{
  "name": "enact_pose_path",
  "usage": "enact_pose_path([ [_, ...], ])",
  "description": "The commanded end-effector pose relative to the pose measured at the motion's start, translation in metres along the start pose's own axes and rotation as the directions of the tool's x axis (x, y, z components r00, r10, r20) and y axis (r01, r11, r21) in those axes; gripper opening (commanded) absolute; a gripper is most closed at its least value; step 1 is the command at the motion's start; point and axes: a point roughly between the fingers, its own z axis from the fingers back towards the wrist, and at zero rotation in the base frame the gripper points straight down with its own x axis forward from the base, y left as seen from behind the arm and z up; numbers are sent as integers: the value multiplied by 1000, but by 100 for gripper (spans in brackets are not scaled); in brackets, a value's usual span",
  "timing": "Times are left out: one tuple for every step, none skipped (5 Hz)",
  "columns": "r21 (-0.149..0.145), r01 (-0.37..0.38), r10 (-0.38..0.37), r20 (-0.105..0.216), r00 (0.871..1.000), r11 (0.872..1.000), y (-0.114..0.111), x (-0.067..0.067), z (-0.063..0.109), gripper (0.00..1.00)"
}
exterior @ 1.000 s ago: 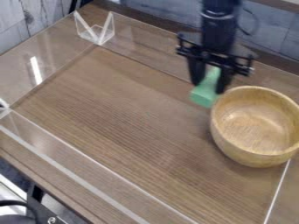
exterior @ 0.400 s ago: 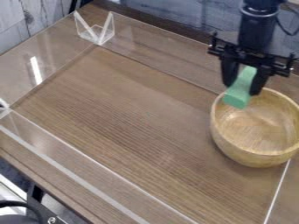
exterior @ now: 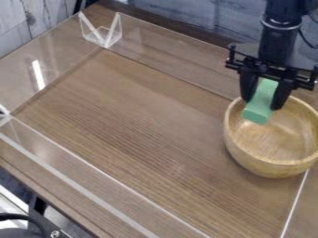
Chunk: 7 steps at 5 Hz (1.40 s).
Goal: Put green stick into wooden bowl
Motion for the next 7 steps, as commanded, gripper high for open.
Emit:
enact_pose_path([
  [-10, -40, 40, 38, 998, 999, 0, 1, 21, 0],
  [-15, -83, 84, 39, 996, 996, 2, -1, 30, 0],
  [-20, -134, 134, 41, 990, 991, 3, -3, 38, 0],
  [-26, -129, 130, 38, 991, 991, 9, 1, 42, 0],
  [-30, -110, 111, 33, 993, 993, 11, 4, 42, 0],
  [-32, -109, 110, 30, 993, 994, 5, 8, 33, 0],
  [-30, -106, 107, 26, 994, 994, 9, 5, 34, 0],
])
